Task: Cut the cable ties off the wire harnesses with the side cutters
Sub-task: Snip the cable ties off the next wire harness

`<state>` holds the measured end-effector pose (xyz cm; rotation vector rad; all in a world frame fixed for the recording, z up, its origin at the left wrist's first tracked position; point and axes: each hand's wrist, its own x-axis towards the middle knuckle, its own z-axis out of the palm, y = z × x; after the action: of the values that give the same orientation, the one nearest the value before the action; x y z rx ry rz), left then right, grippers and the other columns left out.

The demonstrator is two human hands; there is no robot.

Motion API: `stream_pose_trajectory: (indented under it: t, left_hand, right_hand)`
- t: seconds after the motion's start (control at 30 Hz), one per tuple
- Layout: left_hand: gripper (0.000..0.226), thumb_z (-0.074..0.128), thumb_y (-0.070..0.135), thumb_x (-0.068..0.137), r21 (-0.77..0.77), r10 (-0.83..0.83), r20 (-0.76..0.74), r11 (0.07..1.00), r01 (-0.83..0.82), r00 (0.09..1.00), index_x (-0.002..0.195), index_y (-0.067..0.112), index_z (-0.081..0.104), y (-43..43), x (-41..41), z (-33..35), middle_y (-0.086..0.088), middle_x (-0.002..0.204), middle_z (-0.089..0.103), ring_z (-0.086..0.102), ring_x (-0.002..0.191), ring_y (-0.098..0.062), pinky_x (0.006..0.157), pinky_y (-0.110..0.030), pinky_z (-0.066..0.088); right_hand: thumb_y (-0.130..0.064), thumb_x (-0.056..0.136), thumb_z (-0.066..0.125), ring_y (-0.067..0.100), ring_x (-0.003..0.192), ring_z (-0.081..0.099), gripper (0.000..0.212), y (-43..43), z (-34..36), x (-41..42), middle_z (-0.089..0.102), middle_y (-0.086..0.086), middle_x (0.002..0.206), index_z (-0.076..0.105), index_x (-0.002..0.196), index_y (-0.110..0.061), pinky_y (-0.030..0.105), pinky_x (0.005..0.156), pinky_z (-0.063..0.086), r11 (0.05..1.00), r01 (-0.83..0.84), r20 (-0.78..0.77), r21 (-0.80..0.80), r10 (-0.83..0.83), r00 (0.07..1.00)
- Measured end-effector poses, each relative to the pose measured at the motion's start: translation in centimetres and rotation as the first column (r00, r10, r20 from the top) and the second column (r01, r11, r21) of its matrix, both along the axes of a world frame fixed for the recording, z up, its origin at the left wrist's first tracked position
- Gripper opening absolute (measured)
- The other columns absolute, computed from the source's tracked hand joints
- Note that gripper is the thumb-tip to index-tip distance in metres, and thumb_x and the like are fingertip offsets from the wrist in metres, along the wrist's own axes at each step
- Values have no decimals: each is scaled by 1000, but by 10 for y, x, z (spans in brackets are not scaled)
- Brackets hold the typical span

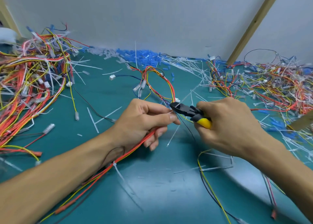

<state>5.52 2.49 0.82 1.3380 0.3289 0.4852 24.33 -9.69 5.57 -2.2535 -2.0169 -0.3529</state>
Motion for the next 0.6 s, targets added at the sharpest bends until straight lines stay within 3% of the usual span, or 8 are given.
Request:
stream_pose_trajectory:
  t: [0.13,0.27,0.47,0.6]
  left_hand:
    - [19,66,9,92,-27,22,15,999,-21,1000,91,-9,74,1,0,1,-8,50,43,33,27,-12,35,-22,39]
    - [21,67,12,90,-39,31,39,999,-29,999,92,-7,74,0,-1,2,-8,50,43,33,27,-13,36,-21,39]
    - [21,61,4,98,-26,130,41,991,-129,991,94,-15,70,4,1,-2,-9,49,43,33,27,-13,35,-21,39]
    - [20,60,2,99,-4,183,63,983,-184,981,93,-15,70,10,2,-3,-6,48,43,32,26,-13,34,-21,39]
  right_hand:
    - [-40,91,57,32,66,45,22,-7,-2,-9,47,-2,66,52,84,-20,38,57,31,998,66,-24,-17,-67,997]
    - [-33,92,61,37,60,40,28,-4,-15,-13,40,3,56,48,73,-16,39,55,31,992,130,-136,2,-128,982]
    - [-40,91,60,35,79,56,21,9,-14,-8,56,-3,79,49,87,-23,40,61,42,996,74,-14,57,-74,997]
    - [-28,84,69,41,70,54,23,19,-9,-1,47,-2,63,50,76,-17,39,56,36,997,28,6,75,-28,1000]
